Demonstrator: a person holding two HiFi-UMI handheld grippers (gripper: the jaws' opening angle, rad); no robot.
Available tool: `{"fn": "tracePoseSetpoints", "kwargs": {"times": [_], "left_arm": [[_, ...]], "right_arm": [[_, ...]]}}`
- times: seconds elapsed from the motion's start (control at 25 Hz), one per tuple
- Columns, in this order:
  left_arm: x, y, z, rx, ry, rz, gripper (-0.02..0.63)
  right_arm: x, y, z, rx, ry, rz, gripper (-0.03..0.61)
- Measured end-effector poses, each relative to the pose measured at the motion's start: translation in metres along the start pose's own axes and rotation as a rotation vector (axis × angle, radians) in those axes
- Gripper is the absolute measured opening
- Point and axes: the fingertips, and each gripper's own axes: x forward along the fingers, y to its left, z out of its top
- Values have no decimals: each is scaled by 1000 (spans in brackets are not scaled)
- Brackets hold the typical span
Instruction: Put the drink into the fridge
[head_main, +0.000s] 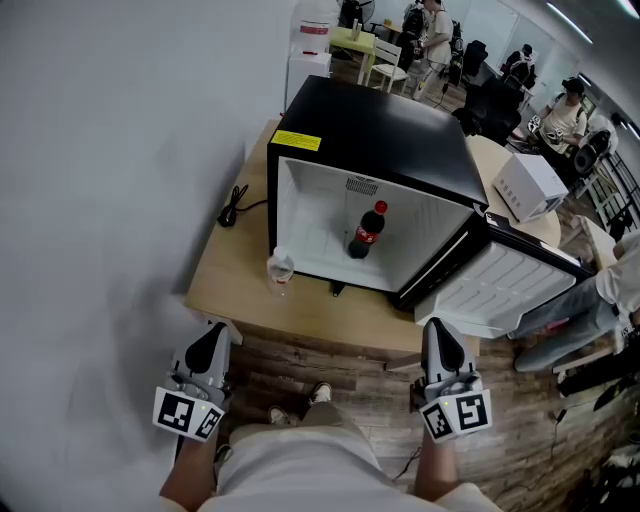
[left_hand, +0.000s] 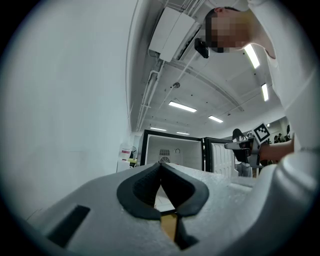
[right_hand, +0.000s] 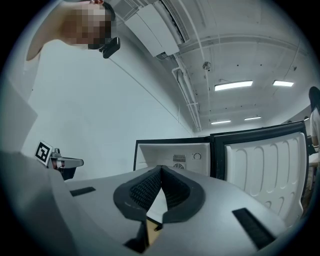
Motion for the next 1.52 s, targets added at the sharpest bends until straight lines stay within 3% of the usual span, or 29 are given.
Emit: {"fn": "tracePoseSetpoints", "kwargs": {"times": [0.56,1.52], "left_arm": [[6,-6,-5,-22,-9,-28,14],[7,-2,-11,-47,-5,-28,14]], "right_arm": [[-3,1,-4,-5,8,-14,0],[21,25,-10,-67,44,65,0]]}}
